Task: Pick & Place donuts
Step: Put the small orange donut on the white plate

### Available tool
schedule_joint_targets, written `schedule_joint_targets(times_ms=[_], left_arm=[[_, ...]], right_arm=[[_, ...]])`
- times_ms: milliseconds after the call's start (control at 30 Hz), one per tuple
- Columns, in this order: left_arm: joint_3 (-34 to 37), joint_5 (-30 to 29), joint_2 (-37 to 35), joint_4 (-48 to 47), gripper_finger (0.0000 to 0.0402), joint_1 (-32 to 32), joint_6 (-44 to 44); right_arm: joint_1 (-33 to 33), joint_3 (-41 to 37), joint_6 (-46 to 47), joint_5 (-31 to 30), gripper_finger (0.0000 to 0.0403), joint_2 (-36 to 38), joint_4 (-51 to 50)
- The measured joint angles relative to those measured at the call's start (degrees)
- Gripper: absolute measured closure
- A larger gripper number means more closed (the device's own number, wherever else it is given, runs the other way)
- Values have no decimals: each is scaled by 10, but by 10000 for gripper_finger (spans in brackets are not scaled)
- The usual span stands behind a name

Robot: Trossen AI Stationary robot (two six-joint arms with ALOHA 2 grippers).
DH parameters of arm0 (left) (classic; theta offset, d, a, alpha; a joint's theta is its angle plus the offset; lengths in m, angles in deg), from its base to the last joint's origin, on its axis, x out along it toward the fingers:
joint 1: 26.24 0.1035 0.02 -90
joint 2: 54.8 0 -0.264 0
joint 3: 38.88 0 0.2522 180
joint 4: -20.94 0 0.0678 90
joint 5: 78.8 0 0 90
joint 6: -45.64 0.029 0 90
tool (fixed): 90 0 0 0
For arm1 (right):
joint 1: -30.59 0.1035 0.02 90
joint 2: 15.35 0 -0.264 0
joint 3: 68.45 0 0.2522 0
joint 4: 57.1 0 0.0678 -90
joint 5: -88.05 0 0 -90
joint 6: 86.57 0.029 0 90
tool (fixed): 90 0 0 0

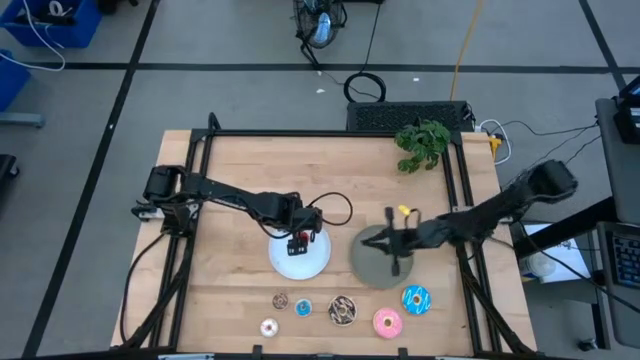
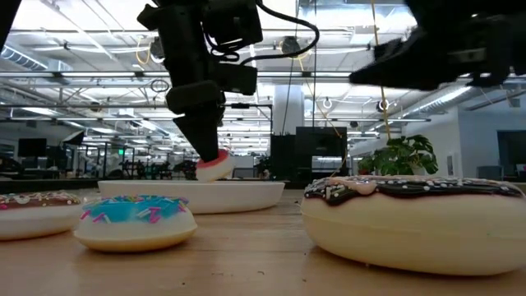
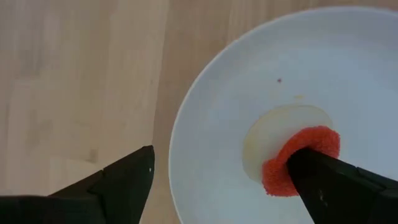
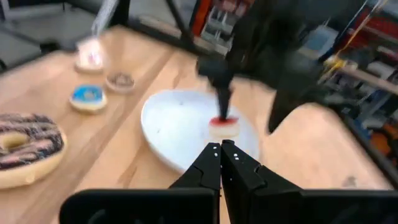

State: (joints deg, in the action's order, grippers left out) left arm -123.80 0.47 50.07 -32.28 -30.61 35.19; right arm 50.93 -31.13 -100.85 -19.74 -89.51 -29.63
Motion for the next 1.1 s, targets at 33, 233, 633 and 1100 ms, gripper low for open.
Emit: schedule_joint_targets(times_ms=[33, 233, 633, 1100], left_arm=[[0, 0, -1, 1, 40, -2, -2], [0, 1, -4, -5, 45, -15, -13], [0, -19, -4, -6, 44, -24, -19], [0, -16, -3, 25, 54, -14, -2]], right_arm=[[-2, 15, 7, 0, 403, -28, 13], [-26, 127, 0, 13, 403, -195, 39], [-62, 230, -17, 15, 403, -347, 99], [-90, 276, -16, 19, 403, -392, 95]])
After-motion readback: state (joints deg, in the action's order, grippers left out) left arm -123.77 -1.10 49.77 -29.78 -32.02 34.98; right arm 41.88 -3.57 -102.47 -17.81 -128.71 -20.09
